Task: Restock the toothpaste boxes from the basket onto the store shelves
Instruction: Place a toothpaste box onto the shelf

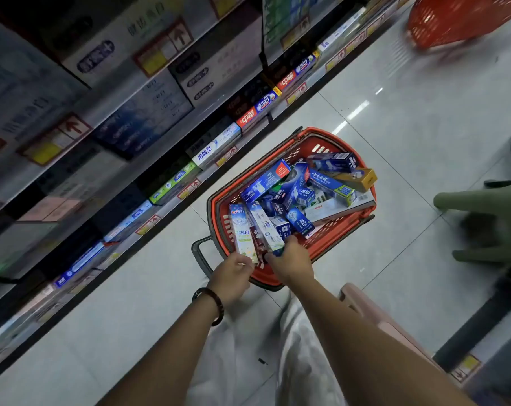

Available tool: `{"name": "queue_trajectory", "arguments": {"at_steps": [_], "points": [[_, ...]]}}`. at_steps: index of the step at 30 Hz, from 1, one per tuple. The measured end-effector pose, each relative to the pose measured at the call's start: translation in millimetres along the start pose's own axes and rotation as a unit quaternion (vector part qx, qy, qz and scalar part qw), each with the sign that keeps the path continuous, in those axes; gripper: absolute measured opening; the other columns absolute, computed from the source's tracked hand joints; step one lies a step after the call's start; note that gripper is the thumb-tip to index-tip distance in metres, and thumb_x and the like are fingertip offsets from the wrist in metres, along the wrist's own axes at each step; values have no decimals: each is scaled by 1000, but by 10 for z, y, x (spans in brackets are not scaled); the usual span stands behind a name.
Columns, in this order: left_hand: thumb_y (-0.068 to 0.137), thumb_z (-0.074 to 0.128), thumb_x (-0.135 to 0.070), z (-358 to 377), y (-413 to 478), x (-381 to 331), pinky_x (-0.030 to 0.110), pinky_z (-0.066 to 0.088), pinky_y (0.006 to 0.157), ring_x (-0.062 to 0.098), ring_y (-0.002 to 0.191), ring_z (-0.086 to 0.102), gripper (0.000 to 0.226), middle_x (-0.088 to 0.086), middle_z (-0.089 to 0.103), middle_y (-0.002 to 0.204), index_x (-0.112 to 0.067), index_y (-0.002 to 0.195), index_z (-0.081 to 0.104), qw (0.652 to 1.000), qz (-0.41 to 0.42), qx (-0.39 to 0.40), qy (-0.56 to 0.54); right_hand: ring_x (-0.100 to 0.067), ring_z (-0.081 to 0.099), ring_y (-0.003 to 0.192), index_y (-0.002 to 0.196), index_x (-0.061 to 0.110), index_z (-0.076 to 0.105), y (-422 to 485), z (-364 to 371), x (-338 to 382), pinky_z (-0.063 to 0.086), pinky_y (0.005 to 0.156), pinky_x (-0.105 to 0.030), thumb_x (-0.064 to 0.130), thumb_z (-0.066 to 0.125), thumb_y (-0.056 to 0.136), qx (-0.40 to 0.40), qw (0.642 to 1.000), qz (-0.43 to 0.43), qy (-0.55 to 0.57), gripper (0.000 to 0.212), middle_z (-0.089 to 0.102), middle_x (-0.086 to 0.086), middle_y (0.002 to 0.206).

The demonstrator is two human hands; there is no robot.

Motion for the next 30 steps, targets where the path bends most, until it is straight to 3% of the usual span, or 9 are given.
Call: {"name": "queue_trajectory", "arguments": {"at_steps": [5, 11, 16, 21, 25, 30], "points": [[101, 60, -24, -21, -80, 147, 31, 54, 78, 19, 96, 71, 9, -5, 72, 104, -27, 105, 67, 999, 12, -18, 29, -34, 67, 111, 123, 9, 55, 41, 108, 68, 53, 79, -37, 45, 69, 98, -32, 998, 29, -38, 46, 70, -14, 119], [99, 61, -30, -90, -226, 265, 39, 59, 90, 18, 96, 72, 9, -7, 74, 103, -33, 102, 69, 999, 18, -22, 36, -36, 69, 106, 120, 11, 59, -1, 113, 52, 57, 82, -40, 46, 65, 100, -68, 997, 23, -40, 41, 72, -14, 116], [101, 58, -28, -140, -365, 416, 27, 50, 72, 17, 97, 72, 12, -6, 73, 108, -30, 102, 69, 999, -11, -16, 35, -33, 70, 102, 123, 13, 63, -124, 21, -2, 59, 81, -39, 45, 67, 98, -74, 997, 18, 4, 41, 74, -10, 115], [103, 58, -24, -227, -532, 378, 22, 48, 59, 18, 83, 70, 12, 2, 76, 103, -23, 105, 70, 999, -31, -24, -15, -27, 70, 101, 126, 13, 70, -384, -174, -3, 47, 75, -28, 35, 72, 96, -62, 993, 6, 99, 37, 77, -6, 116], [102, 59, -22, -274, -706, 298, 18, 42, 50, 17, 72, 65, 12, 7, 76, 98, -18, 104, 69, 999, -37, -15, -26, -10, 68, 83, 112, 23, 74, -687, -405, -14, 44, 60, -18, 38, 76, 93, -34, 986, -20, 163, 24, 76, 6, 98], [99, 59, -18, -419, -977, -22, 22, 44, 54, 15, 65, 62, 11, 13, 77, 100, -17, 103, 69, 999, -20, -26, -44, -13, 67, 68, 94, 21, 77, -1178, -800, 65, 49, 62, -29, 33, 80, 89, -11, 970, -44, 238, 13, 77, 5, 78]]}}
Point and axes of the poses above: each hand's wrist, its own y-axis towards the middle knuckle, its own z-axis out of the palm, x = y × z, the point moved 5 cm from there along y, towards the middle knuckle
